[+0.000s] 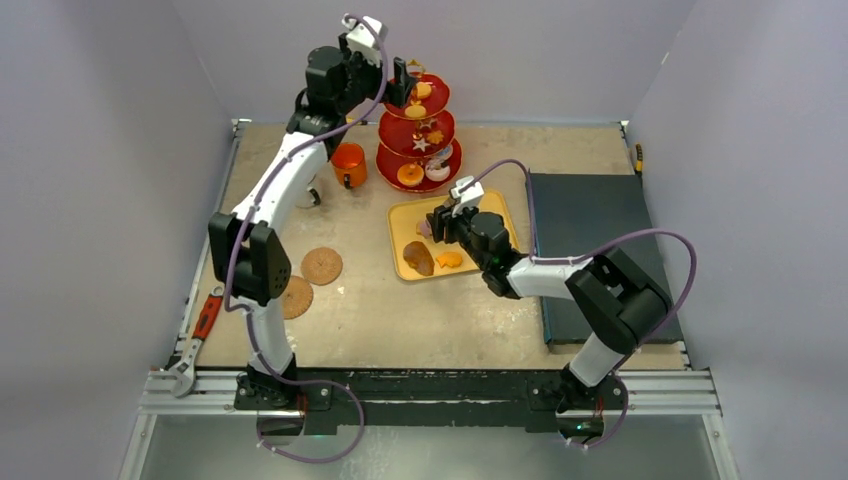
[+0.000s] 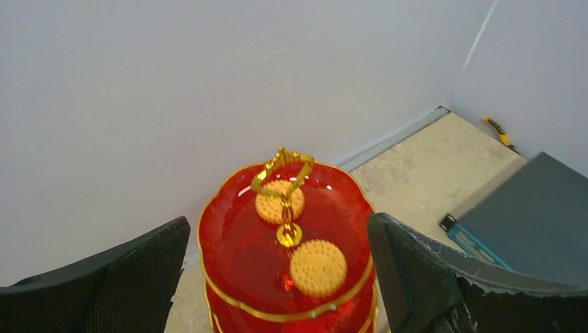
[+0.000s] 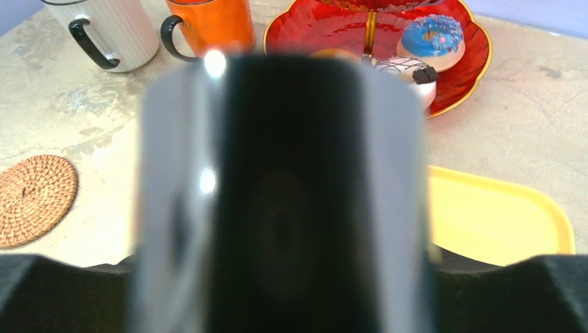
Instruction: Serve the afternoon tea
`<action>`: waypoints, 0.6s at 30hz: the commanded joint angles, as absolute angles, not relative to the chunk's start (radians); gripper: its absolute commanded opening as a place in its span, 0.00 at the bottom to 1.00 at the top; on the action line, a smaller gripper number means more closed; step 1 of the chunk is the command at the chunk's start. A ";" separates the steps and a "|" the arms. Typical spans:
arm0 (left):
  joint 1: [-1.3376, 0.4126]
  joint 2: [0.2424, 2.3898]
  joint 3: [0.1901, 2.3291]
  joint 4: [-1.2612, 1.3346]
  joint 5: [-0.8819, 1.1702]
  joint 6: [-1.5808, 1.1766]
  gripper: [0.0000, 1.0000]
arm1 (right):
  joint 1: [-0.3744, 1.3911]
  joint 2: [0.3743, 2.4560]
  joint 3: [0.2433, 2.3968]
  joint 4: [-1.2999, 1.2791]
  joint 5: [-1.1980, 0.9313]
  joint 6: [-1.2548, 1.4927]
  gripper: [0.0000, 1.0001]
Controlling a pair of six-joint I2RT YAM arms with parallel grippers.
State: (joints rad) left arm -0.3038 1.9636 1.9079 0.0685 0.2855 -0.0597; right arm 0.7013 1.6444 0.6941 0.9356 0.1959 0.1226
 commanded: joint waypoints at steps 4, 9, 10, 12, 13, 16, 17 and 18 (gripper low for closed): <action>-0.298 1.788 1.980 -0.231 0.301 -0.010 0.99 | 0.703 1.686 0.760 1.030 0.207 0.050 0.63; -0.266 1.738 2.006 -0.357 0.177 0.008 0.99 | 0.703 1.719 0.760 1.032 0.168 0.059 0.65; -0.248 1.738 2.028 -0.387 0.172 -0.008 0.99 | 0.703 1.724 0.758 1.033 0.158 0.064 0.65; -0.212 1.734 2.063 -0.439 0.163 -0.038 0.99 | 0.703 1.735 0.756 1.032 0.145 0.075 0.64; -0.196 1.727 2.070 -0.453 0.153 -0.046 0.99 | 0.703 1.740 0.756 1.030 0.143 0.080 0.64; -0.167 1.682 2.057 -0.467 0.148 -0.061 0.99 | 0.703 1.754 0.758 1.021 0.137 0.085 0.63; -0.162 1.661 2.035 -0.457 0.146 -0.056 0.99 | 0.703 1.758 0.761 1.018 0.138 0.085 0.62; -0.159 1.642 2.012 -0.447 0.140 -0.049 0.99 | 0.703 1.762 0.765 1.014 0.138 0.085 0.61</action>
